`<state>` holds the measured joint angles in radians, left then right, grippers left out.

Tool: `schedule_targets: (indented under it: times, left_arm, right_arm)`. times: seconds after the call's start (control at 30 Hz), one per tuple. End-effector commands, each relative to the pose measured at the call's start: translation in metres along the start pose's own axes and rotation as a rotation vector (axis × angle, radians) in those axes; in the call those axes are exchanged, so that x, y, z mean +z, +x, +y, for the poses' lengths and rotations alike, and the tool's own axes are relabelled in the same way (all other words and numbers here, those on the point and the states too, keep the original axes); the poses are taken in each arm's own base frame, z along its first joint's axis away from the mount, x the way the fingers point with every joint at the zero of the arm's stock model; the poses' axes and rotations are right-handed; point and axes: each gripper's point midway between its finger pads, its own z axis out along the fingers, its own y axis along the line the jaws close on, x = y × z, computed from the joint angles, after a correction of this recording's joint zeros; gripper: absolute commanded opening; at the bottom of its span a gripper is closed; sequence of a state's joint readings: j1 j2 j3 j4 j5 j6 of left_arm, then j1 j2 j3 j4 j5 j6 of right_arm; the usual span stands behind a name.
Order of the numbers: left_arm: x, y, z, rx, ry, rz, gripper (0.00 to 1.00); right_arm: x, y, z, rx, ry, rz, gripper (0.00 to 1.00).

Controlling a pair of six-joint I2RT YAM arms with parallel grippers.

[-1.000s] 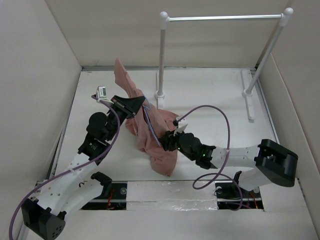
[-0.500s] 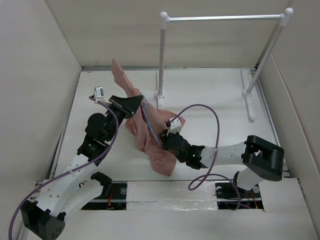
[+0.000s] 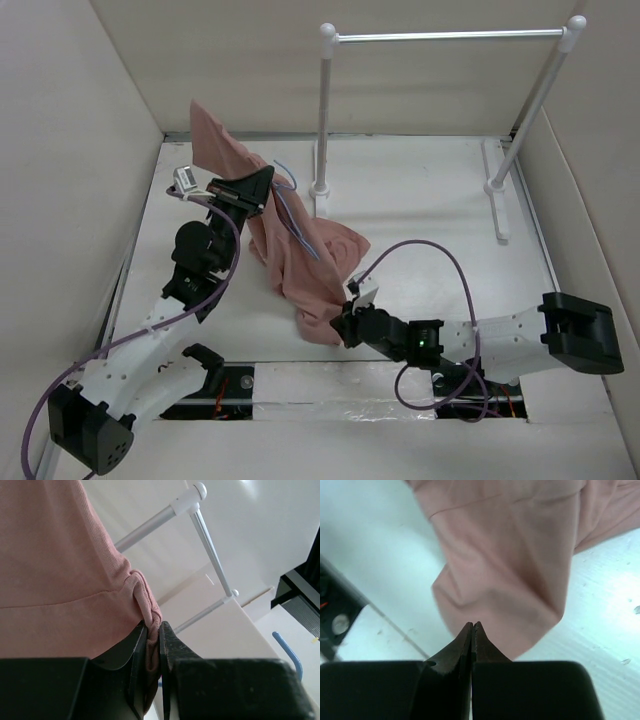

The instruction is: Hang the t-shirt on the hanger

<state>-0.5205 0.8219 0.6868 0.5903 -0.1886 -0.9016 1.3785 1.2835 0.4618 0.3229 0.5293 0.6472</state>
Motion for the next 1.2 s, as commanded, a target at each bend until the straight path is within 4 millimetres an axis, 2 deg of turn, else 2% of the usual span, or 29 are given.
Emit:
schedule_targets:
  times: [0.0, 0.07, 0.1, 0.13, 0.17, 0.23, 0.27, 0.37, 0.57, 0.6, 0.73, 0.8, 0.83, 0.87, 0.93, 1.03, 1.07, 1.1, 1.13, 1.17]
  left_arm:
    - [0.007, -0.047, -0.054, -0.006, 0.146, -0.15, 0.0]
    - [0.004, -0.043, -0.058, -0.028, 0.172, -0.127, 0.0]
    - [0.002, -0.041, -0.058, -0.04, 0.177, -0.118, 0.0]
    - [0.0, -0.039, -0.058, -0.045, 0.178, -0.105, 0.0]
    - [-0.002, -0.038, -0.057, -0.054, 0.178, -0.1, 0.0]
    - [-0.004, -0.034, -0.052, -0.055, 0.163, -0.086, 0.0]
    - [-0.007, -0.035, -0.052, -0.06, 0.164, -0.084, 0.0]
    - [-0.012, -0.032, -0.047, -0.055, 0.147, -0.071, 0.0]
    - [-0.02, -0.029, -0.044, -0.061, 0.147, -0.053, 0.0]
    - [-0.02, -0.029, -0.044, -0.061, 0.149, -0.053, 0.0]
    - [-0.023, -0.028, -0.041, -0.063, 0.142, -0.049, 0.0]
    - [-0.024, -0.029, -0.039, -0.06, 0.136, -0.057, 0.0]
    - [-0.024, -0.03, -0.037, -0.059, 0.129, -0.063, 0.0]
    - [-0.024, -0.031, -0.037, -0.054, 0.126, -0.069, 0.0]
    - [-0.023, -0.035, -0.038, -0.042, 0.122, -0.086, 0.0]
    - [-0.022, -0.045, -0.047, -0.024, 0.142, -0.117, 0.0]
    - [-0.02, -0.047, -0.05, -0.013, 0.148, -0.124, 0.0]
    - [-0.017, -0.056, -0.064, -0.008, 0.169, -0.143, 0.0]
    - [-0.015, -0.059, -0.068, 0.015, 0.173, -0.148, 0.0]
    - [-0.011, -0.06, -0.071, 0.024, 0.176, -0.148, 0.0]
  right_arm:
    - [-0.013, -0.013, 0.009, 0.041, -0.007, -0.019, 0.0]
    - [-0.014, -0.03, -0.002, 0.047, 0.061, -0.09, 0.0]
    - [-0.014, -0.038, -0.006, 0.039, 0.087, -0.124, 0.05]
    - [-0.014, -0.05, -0.004, 0.045, 0.099, -0.163, 0.14]
    - [-0.013, -0.062, -0.002, 0.05, 0.108, -0.209, 0.29]
    - [-0.01, -0.082, 0.002, 0.017, 0.1, -0.266, 0.41]
    - [-0.003, -0.096, 0.004, 0.037, 0.09, -0.311, 0.51]
    - [0.007, -0.125, 0.004, 0.025, 0.095, -0.377, 0.6]
    - [0.031, -0.147, -0.005, -0.011, 0.119, -0.392, 0.62]
    - [0.035, -0.149, -0.011, -0.009, 0.132, -0.393, 0.62]
    - [0.048, -0.144, -0.003, -0.014, 0.085, -0.363, 0.57]
    - [0.051, -0.141, 0.006, -0.018, 0.042, -0.348, 0.26]
    - [0.051, -0.139, 0.01, -0.023, 0.031, -0.341, 0.16]
    - [0.05, -0.135, 0.011, -0.029, 0.026, -0.322, 0.01]
    - [0.047, -0.122, 0.013, -0.024, -0.012, -0.27, 0.0]
    - [0.03, -0.106, 0.019, 0.007, -0.099, -0.208, 0.0]
    - [0.026, -0.087, 0.011, 0.004, -0.1, -0.161, 0.0]
    - [0.017, -0.084, 0.015, 0.033, -0.139, -0.144, 0.0]
    - [0.013, -0.078, 0.014, 0.031, -0.155, -0.125, 0.0]
    - [0.007, -0.059, 0.012, 0.02, -0.172, -0.07, 0.0]
